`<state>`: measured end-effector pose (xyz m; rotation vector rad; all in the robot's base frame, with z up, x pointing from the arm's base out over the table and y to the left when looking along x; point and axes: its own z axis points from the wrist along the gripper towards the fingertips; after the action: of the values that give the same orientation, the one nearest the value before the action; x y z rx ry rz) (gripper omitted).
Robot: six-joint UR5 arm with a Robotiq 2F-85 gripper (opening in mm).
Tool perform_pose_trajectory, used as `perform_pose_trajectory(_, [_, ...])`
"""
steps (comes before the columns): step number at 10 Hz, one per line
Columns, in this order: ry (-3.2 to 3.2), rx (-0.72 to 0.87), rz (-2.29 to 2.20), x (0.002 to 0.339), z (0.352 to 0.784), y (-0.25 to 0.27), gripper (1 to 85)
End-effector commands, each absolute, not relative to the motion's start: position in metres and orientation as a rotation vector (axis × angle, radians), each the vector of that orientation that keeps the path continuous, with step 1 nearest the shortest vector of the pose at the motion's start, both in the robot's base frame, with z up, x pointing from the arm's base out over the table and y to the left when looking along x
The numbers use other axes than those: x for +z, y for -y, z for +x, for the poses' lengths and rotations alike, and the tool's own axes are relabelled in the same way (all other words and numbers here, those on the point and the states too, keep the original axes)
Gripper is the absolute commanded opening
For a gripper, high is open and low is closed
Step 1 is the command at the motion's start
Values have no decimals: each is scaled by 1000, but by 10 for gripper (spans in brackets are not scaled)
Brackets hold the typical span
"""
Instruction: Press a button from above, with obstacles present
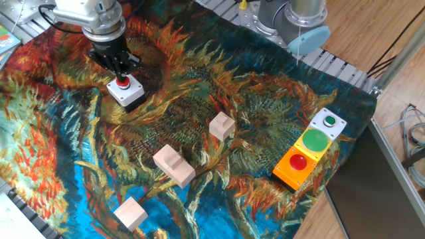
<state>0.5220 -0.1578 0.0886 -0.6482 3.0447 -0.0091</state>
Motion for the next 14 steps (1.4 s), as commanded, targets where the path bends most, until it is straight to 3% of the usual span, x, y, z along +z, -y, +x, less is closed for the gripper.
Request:
perform_pose_trajectory(1, [-3070,-43,-651,110,522,160,17])
perform_pose_trajectory(9, [-3021,0,-483,124,535,151,13])
perform_pose_trajectory(13, [-3033,42,-360,127,547,67,13])
perform_pose_trajectory(14, [-3036,-15,-386,127,547,70,13])
